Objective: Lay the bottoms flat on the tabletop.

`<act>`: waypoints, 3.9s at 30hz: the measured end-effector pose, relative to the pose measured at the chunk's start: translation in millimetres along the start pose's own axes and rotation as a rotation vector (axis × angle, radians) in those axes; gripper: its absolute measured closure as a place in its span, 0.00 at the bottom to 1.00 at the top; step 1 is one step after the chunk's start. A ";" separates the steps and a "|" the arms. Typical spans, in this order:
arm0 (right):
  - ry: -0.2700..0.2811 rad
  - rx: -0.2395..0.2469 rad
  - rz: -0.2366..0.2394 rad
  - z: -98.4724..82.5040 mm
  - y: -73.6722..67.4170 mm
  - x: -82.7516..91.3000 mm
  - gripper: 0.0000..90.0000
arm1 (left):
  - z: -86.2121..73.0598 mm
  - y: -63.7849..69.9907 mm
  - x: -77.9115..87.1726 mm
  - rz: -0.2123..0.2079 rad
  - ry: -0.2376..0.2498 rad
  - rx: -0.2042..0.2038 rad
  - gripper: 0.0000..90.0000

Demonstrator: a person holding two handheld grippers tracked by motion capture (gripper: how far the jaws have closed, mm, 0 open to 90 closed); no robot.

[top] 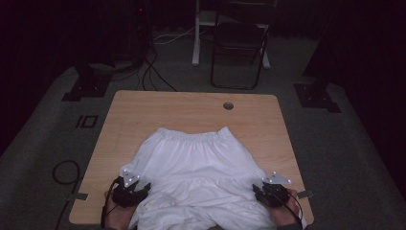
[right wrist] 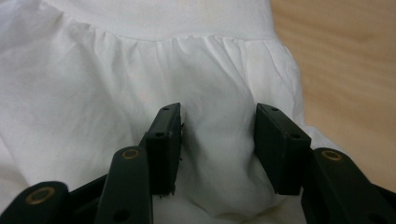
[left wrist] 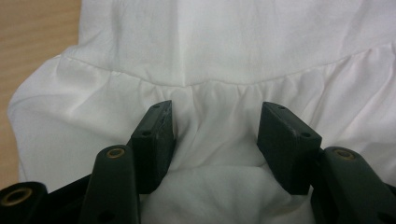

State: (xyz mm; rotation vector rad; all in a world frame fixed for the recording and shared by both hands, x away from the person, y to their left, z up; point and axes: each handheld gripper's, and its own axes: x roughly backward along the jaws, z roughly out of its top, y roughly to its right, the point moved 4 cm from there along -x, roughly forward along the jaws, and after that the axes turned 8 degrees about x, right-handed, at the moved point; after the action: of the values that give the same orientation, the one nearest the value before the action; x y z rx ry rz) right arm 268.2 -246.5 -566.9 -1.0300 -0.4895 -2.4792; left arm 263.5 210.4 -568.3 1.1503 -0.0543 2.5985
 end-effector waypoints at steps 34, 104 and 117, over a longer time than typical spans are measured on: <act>0.044 0.029 0.001 9.3 -10.9 6.2 0.45 | 1.4 7.8 0.8 -0.005 -0.038 -0.001 0.48; -0.026 -0.038 -0.070 43.6 46.9 -49.8 0.43 | 27.1 -7.9 -12.9 -0.049 -0.092 -0.046 0.86; -0.014 -0.053 0.002 25.9 32.5 -33.2 0.43 | 30.0 -96.0 -5.9 0.216 -0.046 0.079 0.87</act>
State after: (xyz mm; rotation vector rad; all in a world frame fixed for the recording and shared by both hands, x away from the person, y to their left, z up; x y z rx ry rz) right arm 320.8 -254.5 -568.6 -1.0691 -0.4291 -2.4975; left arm 316.1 295.9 -560.4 1.2977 -0.0907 2.7839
